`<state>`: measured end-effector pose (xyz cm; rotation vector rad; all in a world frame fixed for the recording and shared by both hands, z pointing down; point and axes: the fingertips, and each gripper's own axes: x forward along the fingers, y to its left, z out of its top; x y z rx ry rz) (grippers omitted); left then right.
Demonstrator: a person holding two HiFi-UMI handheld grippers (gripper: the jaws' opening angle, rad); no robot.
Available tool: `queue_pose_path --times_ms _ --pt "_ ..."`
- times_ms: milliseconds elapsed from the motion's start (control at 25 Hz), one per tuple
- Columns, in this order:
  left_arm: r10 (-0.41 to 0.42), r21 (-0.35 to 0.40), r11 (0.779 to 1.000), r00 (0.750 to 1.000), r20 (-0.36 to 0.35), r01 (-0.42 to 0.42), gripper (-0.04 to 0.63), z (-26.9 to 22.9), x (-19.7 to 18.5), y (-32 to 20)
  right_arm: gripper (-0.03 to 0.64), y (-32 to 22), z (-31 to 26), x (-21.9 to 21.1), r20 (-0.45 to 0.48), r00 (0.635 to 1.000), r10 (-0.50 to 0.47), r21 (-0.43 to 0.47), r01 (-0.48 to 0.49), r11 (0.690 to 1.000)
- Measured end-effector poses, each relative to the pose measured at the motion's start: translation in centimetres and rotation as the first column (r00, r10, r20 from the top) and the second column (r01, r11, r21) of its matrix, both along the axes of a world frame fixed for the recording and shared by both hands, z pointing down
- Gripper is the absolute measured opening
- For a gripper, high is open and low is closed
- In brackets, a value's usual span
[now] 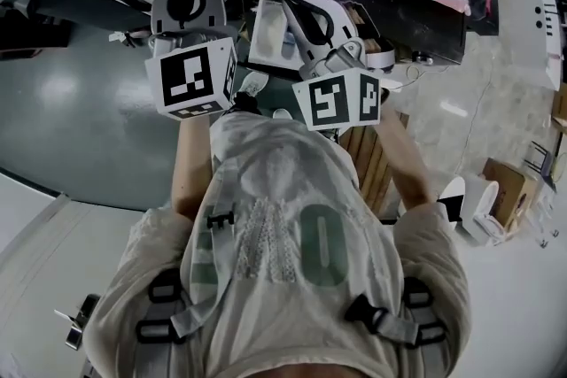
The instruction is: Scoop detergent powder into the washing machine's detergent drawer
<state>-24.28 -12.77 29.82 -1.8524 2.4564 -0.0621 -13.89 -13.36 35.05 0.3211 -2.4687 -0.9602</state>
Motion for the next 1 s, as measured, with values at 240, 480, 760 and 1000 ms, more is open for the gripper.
queue_pose_path --times_ms 240,480,760,1000 --pt "0.046 0.034 0.998 0.998 0.034 -0.047 0.021 -3.0 1.4 -1.8 0.011 -2.3 -5.3 -0.2 0.264 0.955 0.132 -0.313 -0.045 0.949" --pt "0.135 0.062 0.989 0.991 0.018 -0.136 0.021 -4.3 3.1 -3.4 0.011 -5.5 -9.4 1.7 0.437 0.848 0.301 -0.454 -0.081 0.887" --pt "0.184 0.072 0.98 0.982 0.028 -0.186 0.021 -5.3 4.3 -4.0 0.011 -8.9 -11.0 6.5 0.52 0.683 0.513 -0.55 -0.191 0.813" --pt "0.209 0.085 0.974 0.977 0.029 -0.211 0.021 -6.0 4.8 -4.3 0.011 -10.4 -9.5 10.4 0.503 0.579 0.642 -0.61 -0.288 0.738"
